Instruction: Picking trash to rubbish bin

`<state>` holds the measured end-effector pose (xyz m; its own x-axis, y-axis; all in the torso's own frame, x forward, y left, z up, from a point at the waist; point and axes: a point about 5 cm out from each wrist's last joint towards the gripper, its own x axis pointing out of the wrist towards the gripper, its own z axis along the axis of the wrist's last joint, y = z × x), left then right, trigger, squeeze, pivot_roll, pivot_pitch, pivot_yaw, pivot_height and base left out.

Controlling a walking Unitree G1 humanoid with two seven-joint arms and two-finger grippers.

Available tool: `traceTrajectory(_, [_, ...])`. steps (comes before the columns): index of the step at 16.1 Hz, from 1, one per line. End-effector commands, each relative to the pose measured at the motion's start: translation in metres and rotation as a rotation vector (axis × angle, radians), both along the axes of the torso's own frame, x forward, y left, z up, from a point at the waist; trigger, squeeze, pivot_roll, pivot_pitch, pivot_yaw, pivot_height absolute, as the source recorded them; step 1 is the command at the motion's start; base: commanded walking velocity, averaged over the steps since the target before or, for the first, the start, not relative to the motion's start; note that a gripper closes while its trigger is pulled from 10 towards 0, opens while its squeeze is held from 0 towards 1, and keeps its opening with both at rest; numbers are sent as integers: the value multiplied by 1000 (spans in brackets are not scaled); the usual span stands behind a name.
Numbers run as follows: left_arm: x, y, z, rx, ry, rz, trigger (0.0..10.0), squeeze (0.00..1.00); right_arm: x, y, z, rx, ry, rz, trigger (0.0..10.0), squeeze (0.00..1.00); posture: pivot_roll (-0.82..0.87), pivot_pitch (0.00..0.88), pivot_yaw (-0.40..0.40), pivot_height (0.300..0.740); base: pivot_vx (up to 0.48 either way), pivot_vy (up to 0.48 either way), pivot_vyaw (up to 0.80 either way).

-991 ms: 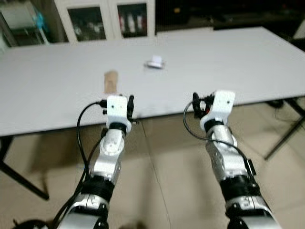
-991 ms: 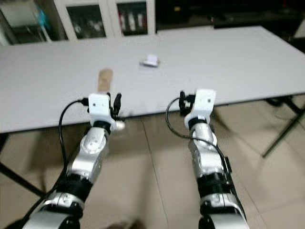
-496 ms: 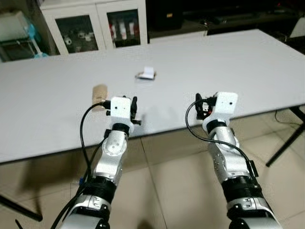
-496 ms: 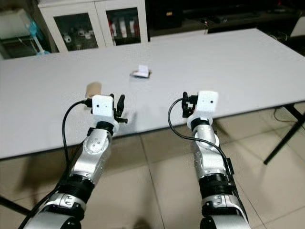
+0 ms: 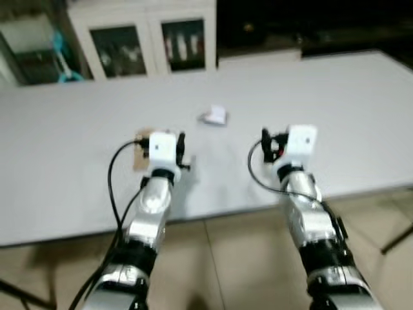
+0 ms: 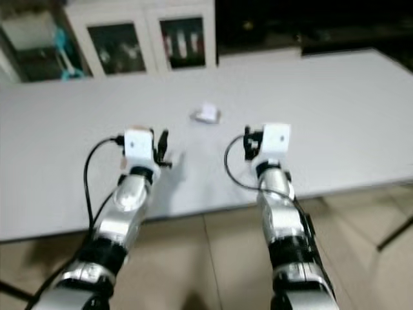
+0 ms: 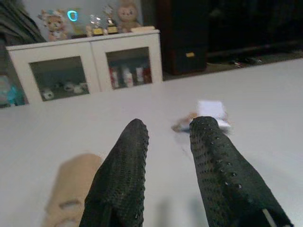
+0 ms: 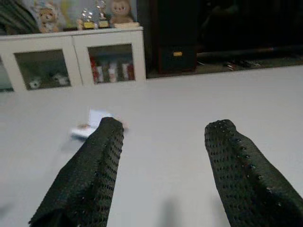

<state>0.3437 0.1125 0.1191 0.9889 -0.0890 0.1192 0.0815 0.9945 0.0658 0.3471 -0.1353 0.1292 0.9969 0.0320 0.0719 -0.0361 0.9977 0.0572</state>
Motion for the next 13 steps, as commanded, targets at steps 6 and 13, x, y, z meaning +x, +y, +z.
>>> traceTrajectory(6, [1,8,7,-2,-37,29,10000,0,2,11,6,-39,-17,39,10000,0,36,18,38,740,371,0,398])
traceTrajectory(13, [2,8,6,7,-31,27,10000,0,3,7,8,7,-21,23,10000,0,36,17,37,740,0,0,229])
